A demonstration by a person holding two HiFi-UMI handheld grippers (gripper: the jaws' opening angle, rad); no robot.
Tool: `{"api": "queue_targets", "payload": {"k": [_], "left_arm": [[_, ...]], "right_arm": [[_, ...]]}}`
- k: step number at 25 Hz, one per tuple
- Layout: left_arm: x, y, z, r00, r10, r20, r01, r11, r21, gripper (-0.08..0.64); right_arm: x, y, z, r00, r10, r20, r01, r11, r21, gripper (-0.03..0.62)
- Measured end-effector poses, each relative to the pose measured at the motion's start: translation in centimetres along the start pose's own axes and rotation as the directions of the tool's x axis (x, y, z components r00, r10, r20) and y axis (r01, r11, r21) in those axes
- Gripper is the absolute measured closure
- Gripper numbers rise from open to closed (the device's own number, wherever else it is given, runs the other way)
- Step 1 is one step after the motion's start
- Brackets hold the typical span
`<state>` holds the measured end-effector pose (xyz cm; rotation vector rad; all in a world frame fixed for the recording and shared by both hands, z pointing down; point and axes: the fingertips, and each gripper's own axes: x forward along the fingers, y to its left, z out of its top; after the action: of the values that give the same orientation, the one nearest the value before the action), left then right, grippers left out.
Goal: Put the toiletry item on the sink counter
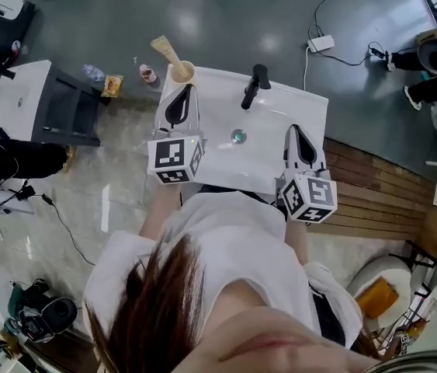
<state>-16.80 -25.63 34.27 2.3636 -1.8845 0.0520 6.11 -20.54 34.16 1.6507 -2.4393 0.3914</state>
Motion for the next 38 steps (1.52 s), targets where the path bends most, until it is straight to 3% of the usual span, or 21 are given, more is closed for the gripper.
{"api": "queue_targets", "payload": {"k": [14,24,38], "left_arm": [[-4.2,-7.5,6.3,0.989,-0.105,0.101,0.105,0.994,0.01,0.552],[-6.9,-9.4,7.4,0.983,-0.131,0.126,0.135,0.991,-0.022,0.552],[-6.0,-11.6,7.9,0.974,-0.175,0.141,0.175,0.984,0.01,0.552]], "right_arm": [[-2.5,-0.8,3.3,0.996,0.045,0.075,-0.045,0.999,-0.002,0.588],[-3.6,-0.4,4.8,0.992,0.076,0.099,-0.076,0.997,-0.008,0.588],[-4.9,-0.8,5.7,0.988,0.091,0.122,-0.087,0.995,-0.038,0.588]]}}
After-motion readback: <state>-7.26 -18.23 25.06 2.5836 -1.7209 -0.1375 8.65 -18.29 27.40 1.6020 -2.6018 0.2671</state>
